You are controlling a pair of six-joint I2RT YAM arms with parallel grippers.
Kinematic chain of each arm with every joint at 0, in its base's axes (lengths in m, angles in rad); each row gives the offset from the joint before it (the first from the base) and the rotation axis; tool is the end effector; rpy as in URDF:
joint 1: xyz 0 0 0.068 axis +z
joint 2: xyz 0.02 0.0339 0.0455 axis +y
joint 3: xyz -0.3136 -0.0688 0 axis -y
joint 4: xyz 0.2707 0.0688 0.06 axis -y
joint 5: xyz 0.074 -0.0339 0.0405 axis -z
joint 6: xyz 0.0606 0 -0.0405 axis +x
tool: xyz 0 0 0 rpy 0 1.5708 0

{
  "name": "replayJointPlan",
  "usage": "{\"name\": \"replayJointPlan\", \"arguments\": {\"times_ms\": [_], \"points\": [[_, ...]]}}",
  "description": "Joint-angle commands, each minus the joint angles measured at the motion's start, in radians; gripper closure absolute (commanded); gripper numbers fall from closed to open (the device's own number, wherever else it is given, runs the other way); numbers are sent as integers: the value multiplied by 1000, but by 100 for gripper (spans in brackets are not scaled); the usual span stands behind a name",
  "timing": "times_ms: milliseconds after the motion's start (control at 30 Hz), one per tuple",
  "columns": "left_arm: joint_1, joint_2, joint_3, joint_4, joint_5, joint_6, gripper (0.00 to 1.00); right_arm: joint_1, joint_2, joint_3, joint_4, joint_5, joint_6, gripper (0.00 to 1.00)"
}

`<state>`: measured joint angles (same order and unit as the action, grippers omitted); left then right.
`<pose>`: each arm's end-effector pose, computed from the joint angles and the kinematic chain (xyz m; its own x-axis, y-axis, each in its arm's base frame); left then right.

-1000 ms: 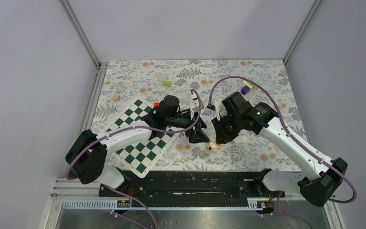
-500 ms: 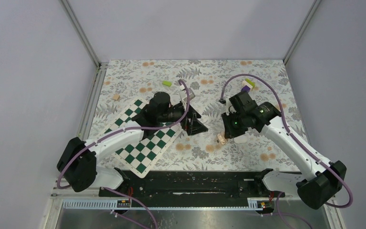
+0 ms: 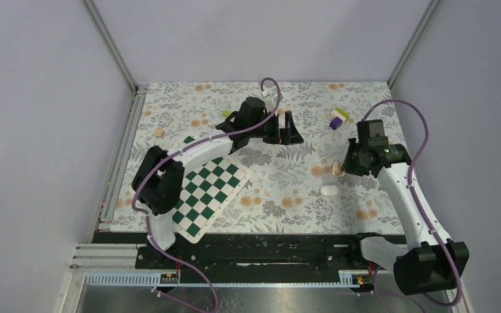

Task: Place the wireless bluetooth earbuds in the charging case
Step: Pick up the right earbud from the corner of the board.

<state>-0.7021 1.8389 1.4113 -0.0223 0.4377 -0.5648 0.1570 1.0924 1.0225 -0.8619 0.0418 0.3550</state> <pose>0.3578 -0.3363 0.3022 -0.7495 -0.0010 -0.6620 0.5625 0.5262 -0.6377 0.2277 0.0335 0.3248 -0.7891 0.2267 -0.5709 0.1522 0.9726 0.1758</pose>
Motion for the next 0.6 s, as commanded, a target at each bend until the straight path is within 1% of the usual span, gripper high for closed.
{"name": "replayJointPlan", "arguments": {"times_ms": [0, 67, 167, 233, 333, 400, 467, 500, 567], "points": [[50, 115, 140, 64, 51, -197, 1, -76, 81, 21, 153, -6, 56, 100], [50, 206, 269, -55, 60, -179, 1, -93, 135, 54, 165, -8, 55, 100], [43, 346, 424, -151, 72, -181, 1, -116, 193, 94, 175, 7, 65, 100], [36, 419, 526, -212, 53, -177, 1, -138, 226, 103, 209, 15, 78, 100], [31, 511, 634, -231, 58, -192, 1, -182, 294, 144, 225, 21, 99, 100], [20, 597, 767, -280, 57, -184, 1, -203, 331, 164, 245, 18, 116, 100], [6, 686, 931, -306, 54, -189, 1, -220, 361, 184, 276, 16, 136, 100], [3, 724, 979, -295, 51, -215, 1, -224, 379, 199, 287, 17, 144, 100], [0, 783, 1016, -215, 57, -302, 1, -231, 440, 239, 293, 27, 156, 100]]}}
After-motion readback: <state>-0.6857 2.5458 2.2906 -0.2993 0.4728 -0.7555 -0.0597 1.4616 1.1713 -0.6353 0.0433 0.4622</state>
